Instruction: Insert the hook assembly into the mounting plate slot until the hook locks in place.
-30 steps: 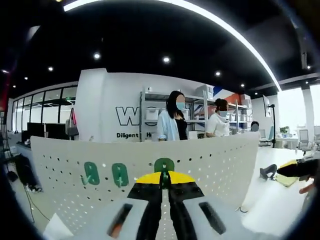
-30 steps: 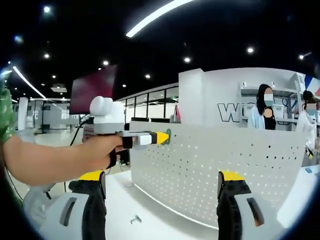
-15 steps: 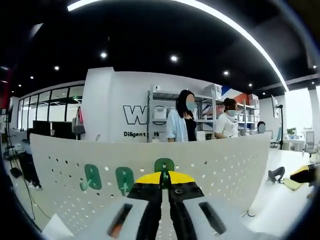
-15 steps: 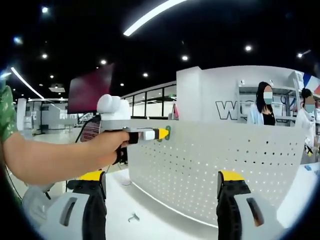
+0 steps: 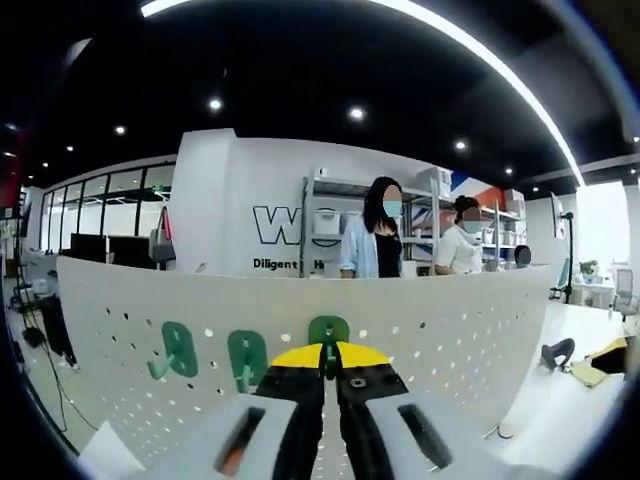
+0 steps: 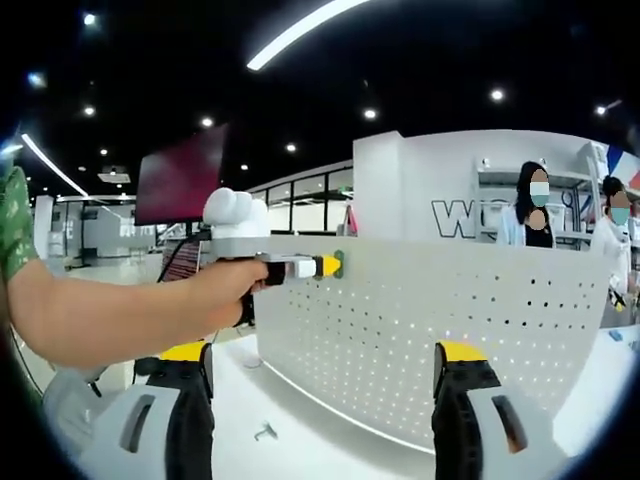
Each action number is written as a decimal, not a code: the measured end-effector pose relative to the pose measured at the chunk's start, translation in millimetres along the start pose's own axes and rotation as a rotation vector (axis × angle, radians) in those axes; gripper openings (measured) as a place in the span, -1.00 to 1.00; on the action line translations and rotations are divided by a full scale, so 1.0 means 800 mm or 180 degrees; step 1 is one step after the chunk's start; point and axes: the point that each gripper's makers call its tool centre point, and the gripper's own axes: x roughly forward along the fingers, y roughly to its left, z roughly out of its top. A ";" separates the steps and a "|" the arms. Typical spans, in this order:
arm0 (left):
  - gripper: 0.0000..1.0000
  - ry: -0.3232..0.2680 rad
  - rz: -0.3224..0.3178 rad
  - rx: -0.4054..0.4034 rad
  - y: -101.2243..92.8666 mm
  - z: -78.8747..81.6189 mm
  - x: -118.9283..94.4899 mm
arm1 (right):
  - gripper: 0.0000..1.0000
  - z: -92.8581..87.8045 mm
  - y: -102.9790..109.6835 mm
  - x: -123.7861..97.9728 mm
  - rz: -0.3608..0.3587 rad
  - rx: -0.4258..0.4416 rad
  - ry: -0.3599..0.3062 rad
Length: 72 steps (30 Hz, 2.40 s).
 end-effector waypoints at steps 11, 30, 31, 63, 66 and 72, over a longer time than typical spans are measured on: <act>-0.93 -0.0004 0.0046 0.0005 0.004 0.000 0.002 | 0.84 -0.003 0.003 0.002 0.0024 0.0003 0.0024; -0.93 0.0052 0.0068 0.0074 0.004 -0.010 0.004 | 0.84 -0.006 0.001 -0.003 0.0011 0.0016 0.0032; -0.93 0.0047 0.0070 0.0089 0.004 -0.010 0.004 | 0.84 -0.006 0.000 -0.003 0.0008 0.0015 0.0033; -0.92 0.0114 0.0472 0.0333 0.003 -0.011 0.007 | 0.82 -0.019 -0.006 -0.005 0.0001 0.0067 0.0072; -0.92 0.0149 0.0496 0.0440 0.003 -0.014 0.009 | 0.82 -0.019 -0.006 -0.006 0.0007 0.0067 0.0071; -0.91 0.0143 0.0491 0.0493 0.003 -0.014 0.006 | 0.82 -0.020 -0.008 -0.006 -0.0004 0.0082 0.0070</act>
